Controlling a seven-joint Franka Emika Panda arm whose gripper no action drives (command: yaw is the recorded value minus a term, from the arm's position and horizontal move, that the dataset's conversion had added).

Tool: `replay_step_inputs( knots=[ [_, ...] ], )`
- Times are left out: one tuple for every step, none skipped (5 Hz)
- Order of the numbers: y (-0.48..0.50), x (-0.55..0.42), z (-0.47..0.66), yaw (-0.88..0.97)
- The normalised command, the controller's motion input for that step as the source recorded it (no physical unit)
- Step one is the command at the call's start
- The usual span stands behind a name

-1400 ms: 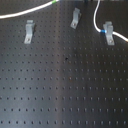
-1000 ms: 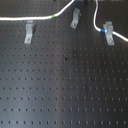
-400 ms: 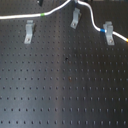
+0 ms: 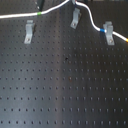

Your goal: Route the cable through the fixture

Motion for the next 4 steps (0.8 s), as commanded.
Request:
replay_step_inputs(
  knots=[
    [0.111, -0.057, 0.39, -0.43],
    [0.275, -0.193, 0.28, -0.06],
    [0.331, -0.124, 0.16, 0.00],
    [0.242, -0.037, 0.26, 0.00]
  ],
)
